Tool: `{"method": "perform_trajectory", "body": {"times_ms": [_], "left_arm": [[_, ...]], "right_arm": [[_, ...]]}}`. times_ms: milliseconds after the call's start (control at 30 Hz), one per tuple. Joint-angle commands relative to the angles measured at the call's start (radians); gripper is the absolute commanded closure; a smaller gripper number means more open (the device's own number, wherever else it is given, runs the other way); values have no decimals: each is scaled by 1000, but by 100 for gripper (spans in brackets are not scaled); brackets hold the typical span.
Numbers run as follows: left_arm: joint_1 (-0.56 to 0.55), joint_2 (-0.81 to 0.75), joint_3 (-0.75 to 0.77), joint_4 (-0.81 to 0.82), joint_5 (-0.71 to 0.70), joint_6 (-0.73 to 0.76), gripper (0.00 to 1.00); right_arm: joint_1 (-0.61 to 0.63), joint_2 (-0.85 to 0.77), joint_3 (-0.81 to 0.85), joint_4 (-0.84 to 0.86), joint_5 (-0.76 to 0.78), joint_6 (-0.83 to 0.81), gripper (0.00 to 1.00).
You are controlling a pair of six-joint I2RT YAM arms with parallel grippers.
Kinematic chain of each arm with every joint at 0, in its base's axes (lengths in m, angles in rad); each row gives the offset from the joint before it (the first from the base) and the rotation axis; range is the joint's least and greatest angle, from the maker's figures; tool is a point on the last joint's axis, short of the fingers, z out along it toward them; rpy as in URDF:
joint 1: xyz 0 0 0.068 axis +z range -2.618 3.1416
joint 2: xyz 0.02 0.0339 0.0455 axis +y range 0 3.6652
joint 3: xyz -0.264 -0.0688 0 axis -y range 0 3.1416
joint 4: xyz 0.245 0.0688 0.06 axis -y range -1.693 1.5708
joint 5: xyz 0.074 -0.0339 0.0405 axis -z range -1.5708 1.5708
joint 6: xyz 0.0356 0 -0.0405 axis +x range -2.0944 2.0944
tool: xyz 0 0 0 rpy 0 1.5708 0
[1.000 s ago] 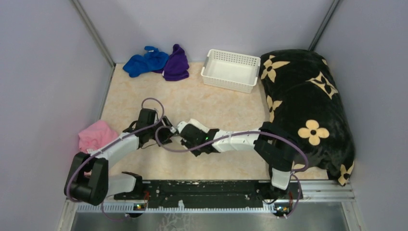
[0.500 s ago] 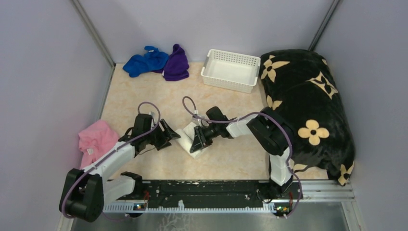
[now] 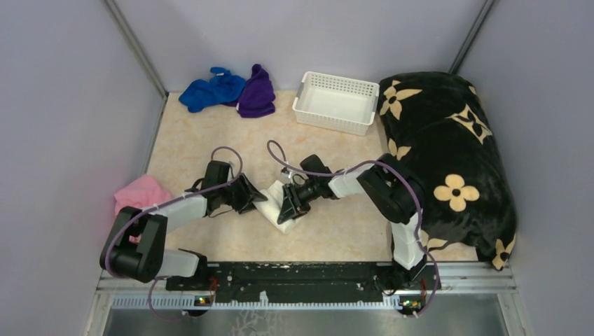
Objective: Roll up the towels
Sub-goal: Roll the towel at the center of the board.
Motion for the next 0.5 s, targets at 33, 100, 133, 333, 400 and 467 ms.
{"method": "perform_trajectory", "body": {"times_ms": [33,100,133,333,400,467], "left_arm": [[-5,31,-29,-14,-53,12,50],[-5,24,-34,-30,-68,18,51],[-5,20,-35,-41,-77,22,51],[-8,12,-29,-75,-100,35,50],[-10,16,-24,-80,-104,38,50],[-11,19,-21,-84,-103,37,50]], "right_arm": [[37,-195,40,-287,314,-184,60],[62,-261,59,-364,430,-227,53],[84,-289,74,-411,513,-254,51],[285,-396,164,-592,1036,-373,37],[347,-398,184,-608,1174,-401,35],[407,-393,207,-616,1277,-435,35]]}}
